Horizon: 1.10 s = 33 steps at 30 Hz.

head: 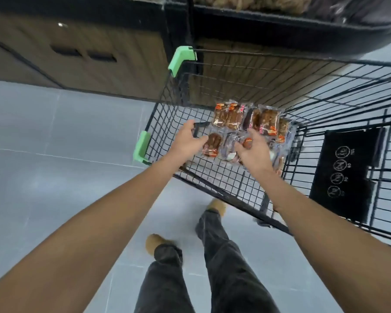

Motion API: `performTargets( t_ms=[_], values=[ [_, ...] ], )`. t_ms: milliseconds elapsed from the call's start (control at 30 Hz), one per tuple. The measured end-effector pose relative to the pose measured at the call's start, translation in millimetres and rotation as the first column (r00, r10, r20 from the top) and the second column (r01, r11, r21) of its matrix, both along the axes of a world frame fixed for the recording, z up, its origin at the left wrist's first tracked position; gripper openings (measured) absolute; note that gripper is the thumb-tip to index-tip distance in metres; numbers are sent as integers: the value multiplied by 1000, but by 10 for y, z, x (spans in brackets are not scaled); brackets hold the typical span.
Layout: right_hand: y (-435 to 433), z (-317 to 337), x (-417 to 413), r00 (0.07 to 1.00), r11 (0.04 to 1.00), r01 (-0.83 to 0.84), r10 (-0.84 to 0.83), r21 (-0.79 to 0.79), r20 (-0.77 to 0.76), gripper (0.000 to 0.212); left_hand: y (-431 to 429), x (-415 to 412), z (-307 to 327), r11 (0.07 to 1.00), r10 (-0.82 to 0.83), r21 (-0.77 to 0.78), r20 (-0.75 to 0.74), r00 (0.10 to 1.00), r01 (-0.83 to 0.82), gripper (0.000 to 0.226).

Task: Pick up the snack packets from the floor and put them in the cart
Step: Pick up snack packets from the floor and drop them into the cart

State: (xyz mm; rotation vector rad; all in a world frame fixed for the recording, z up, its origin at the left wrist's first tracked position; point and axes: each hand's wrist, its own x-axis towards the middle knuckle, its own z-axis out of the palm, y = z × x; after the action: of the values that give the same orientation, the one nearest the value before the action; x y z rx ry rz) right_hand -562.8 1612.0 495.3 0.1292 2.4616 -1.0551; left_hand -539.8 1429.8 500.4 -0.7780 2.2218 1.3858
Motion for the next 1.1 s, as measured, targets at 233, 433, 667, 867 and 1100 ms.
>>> performTargets(
  t_ms=[233,433,667,867,1100],
  values=[
    [-1381,708,547,983,974,-183,177,-136,-58,61,-1119,895,708,975,215,-10,-176,961,-220,58],
    [-2634,1295,1289,893,889,-438,414,-133,-175,57,-2194,1915,1188,929,355,-23,-232,906,-370,68],
    [-4020,1722,2079,770,758,-628,574,-176,-278,52,-3290,3068,1499,834,484,-123,-308,819,-538,63],
    [-5090,1895,2511,660,632,-749,687,-198,-305,46,-4133,3690,1596,684,668,-86,-324,670,-724,61],
    [-6591,1799,2885,532,485,-846,797,-222,-286,41,-5315,4105,1645,501,795,-106,-336,505,-859,63]
  ],
)
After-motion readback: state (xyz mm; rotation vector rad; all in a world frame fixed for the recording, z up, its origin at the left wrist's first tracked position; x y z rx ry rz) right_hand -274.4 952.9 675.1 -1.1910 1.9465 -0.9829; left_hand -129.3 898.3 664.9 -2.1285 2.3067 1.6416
